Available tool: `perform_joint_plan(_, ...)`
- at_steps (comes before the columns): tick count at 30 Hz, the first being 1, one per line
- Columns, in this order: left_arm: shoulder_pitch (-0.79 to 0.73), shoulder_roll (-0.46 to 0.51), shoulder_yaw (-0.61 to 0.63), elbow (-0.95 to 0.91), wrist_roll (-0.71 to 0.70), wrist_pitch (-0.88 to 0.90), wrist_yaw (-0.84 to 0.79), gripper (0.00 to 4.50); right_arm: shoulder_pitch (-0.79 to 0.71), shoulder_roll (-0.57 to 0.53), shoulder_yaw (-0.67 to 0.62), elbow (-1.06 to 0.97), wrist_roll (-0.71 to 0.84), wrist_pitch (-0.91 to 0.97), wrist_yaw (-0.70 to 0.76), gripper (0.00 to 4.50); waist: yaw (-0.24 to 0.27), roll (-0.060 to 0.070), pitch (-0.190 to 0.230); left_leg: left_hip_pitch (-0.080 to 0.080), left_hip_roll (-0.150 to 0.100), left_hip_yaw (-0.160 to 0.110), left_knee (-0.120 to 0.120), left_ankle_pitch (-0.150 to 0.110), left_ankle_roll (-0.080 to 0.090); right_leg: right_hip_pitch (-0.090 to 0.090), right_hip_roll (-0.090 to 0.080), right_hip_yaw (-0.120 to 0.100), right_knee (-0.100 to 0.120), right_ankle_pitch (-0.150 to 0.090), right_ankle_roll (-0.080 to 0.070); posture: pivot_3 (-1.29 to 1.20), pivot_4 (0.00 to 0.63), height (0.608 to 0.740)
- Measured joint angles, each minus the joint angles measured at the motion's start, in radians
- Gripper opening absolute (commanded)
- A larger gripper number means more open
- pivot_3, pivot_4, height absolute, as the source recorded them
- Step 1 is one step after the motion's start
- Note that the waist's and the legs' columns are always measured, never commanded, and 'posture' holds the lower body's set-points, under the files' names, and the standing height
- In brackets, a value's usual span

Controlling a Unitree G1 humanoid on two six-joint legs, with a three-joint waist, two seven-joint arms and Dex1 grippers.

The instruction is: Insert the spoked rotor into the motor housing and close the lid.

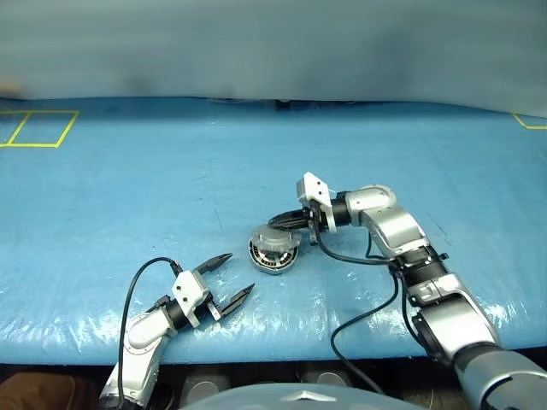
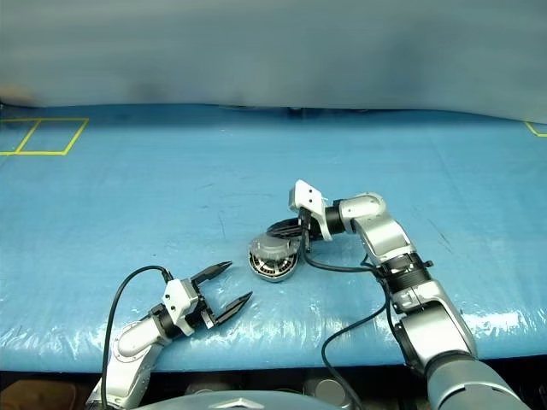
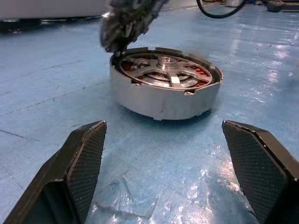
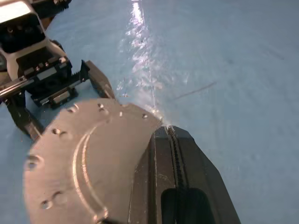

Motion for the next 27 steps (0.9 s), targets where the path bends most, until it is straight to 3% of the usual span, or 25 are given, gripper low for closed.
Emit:
perform_joint_plan(12,-0.032,0.0,0.003,0.042,0.0,-0.007,-0.024,4.2,0.184,-0.016,0.019,-0.176,-0.055,-0.027,-0.134,0.02,0.0,0.0,-0.002,0.006,0.0,-0.001,0.002,0.0,0.0,0.006,0.002,0.0,0.0,-0.001,0.001,0.0,0.15,0.74)
perform_joint_plan(21,-0.037,-0.005,0.008,0.063,0.0,-0.021,-0.035,4.2,0.281,0.111,-0.031,-0.165,-0.031,-0.067,-0.305,0.02,-0.003,-0.005,-0.013,0.008,0.003,0.0,0.003,0.001,-0.001,0.008,0.004,0.002,0.001,-0.005,0.0,0.0,0.15,0.74)
perform_joint_plan(27,-0.037,-0.01,0.008,0.065,0.0,-0.029,-0.036,4.2,0.341,0.126,-0.1,-0.203,0.035,-0.041,-0.356,1.88,0.001,-0.005,-0.013,0.006,0.002,-0.001,0.002,0.001,-0.001,0.006,0.004,0.002,0.001,-0.004,0.003,0.0,0.15,0.74)
